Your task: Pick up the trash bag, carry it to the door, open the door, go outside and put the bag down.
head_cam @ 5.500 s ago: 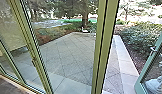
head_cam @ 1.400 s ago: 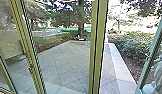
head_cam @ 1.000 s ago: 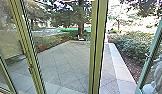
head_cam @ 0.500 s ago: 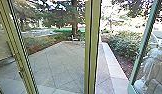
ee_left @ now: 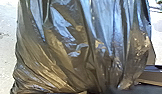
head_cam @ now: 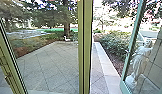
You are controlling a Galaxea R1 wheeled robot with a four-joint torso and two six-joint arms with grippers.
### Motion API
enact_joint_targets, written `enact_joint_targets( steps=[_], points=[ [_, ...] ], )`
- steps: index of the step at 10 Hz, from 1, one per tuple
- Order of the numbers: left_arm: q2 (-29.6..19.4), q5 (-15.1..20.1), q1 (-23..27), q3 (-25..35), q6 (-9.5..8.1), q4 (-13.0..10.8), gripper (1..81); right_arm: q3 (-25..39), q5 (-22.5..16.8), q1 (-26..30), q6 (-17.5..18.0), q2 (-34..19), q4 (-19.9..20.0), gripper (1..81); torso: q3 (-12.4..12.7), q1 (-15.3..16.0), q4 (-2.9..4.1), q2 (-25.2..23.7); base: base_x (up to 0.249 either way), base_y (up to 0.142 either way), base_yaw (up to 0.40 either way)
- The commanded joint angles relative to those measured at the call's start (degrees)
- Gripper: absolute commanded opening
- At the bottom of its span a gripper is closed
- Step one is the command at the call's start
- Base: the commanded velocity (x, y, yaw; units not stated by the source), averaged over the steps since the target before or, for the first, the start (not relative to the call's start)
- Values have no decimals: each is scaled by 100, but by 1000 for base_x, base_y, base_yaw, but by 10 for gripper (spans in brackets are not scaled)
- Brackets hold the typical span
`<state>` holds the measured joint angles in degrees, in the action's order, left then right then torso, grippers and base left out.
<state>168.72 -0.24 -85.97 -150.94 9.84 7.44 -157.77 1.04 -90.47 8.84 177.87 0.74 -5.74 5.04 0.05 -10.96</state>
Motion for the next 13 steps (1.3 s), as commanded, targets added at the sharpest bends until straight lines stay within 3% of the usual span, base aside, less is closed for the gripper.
enact_joint_targets(
  steps=[1,13],
  points=[
    [-39,297,295,3,27,-5,10,55,-350,226,-66,119,-74,811,0,0,0,0,0,0,-180],
    [-48,227,303,3,27,-49,10,90,-376,217,-277,93,-180,811,0,0,0,0,0,0,-18]
  ],
)
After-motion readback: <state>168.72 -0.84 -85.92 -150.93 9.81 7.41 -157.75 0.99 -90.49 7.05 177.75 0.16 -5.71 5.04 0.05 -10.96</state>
